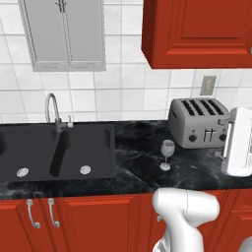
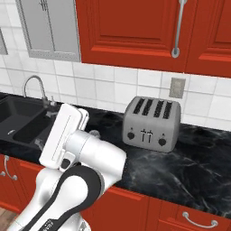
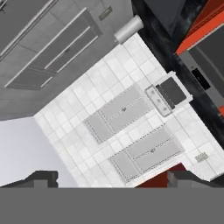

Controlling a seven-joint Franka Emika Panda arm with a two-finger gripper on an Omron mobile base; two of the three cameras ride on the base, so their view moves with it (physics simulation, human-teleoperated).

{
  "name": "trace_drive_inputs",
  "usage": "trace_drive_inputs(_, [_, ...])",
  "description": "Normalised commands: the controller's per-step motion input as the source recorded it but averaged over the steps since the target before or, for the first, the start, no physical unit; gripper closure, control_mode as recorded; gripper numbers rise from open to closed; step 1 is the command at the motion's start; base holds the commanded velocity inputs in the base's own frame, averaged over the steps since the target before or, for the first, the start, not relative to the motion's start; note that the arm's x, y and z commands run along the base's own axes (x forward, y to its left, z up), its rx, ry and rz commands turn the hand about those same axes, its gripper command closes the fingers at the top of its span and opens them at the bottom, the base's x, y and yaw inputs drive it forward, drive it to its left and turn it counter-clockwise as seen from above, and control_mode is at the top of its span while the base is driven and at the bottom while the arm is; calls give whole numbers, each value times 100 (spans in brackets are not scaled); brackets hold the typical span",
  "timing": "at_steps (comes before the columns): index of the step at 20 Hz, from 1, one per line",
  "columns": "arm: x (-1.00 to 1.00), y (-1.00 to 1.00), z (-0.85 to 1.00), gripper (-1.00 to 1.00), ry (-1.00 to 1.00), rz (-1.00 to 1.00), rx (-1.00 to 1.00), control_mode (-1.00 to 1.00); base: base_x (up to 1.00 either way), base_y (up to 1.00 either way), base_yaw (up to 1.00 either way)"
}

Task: Retrieve the wine glasses from the counter and place one next to each plate.

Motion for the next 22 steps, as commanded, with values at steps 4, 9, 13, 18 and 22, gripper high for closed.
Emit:
trace_drive_inputs(4, [6, -3, -6, -100, 13, 17, 7, -100, 0, 0, 0])
trace_drive_inputs(9, [25, -4, -7, -100, 15, 8, 2, -100, 0, 0, 0])
trace_drive_inputs(13, [26, -23, -12, -100, 4, 0, 0, -100, 0, 0, 0])
trace_drive_inputs(18, [37, -15, -10, -100, 0, 0, 0, -100, 0, 0, 0])
trace_drive_inputs(22, [46, -1, -28, -100, 3, 0, -2, -100, 0, 0, 0])
